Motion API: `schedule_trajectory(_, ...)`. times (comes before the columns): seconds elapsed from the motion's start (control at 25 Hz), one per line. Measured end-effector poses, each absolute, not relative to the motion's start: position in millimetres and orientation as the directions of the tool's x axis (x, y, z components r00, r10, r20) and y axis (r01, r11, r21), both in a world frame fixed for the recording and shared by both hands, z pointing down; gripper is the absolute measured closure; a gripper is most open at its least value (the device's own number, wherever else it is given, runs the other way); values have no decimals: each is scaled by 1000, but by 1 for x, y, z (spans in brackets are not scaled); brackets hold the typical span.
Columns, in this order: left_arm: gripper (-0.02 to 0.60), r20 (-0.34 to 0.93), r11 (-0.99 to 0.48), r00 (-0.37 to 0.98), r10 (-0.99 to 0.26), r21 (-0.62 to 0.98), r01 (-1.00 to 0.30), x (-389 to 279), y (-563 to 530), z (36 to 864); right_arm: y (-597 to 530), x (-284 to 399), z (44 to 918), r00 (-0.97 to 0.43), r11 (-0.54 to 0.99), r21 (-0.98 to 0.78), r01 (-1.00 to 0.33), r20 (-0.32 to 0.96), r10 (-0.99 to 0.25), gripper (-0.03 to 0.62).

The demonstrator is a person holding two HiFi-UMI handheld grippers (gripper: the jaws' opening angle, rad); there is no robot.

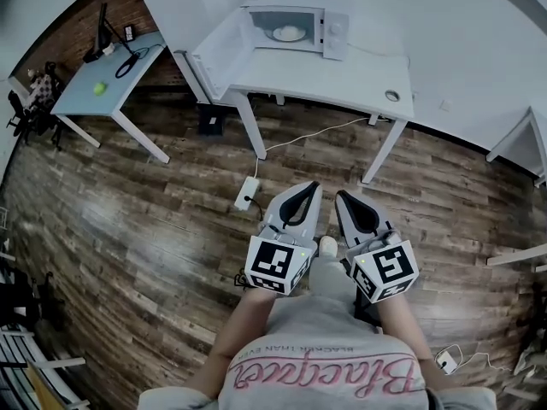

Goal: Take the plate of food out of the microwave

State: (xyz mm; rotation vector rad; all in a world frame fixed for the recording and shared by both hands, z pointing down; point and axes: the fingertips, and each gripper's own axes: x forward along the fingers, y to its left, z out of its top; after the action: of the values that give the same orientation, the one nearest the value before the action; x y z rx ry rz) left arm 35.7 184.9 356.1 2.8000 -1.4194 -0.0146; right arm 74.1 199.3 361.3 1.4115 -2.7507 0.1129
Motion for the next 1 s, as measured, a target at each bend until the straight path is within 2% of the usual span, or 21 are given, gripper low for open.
schedule_trajectory(1.0, 575, -13, -472, 472, -882, 13, -881, 45, 25, 348, 29, 84, 354, -712, 710, -53, -702, 65, -699, 582)
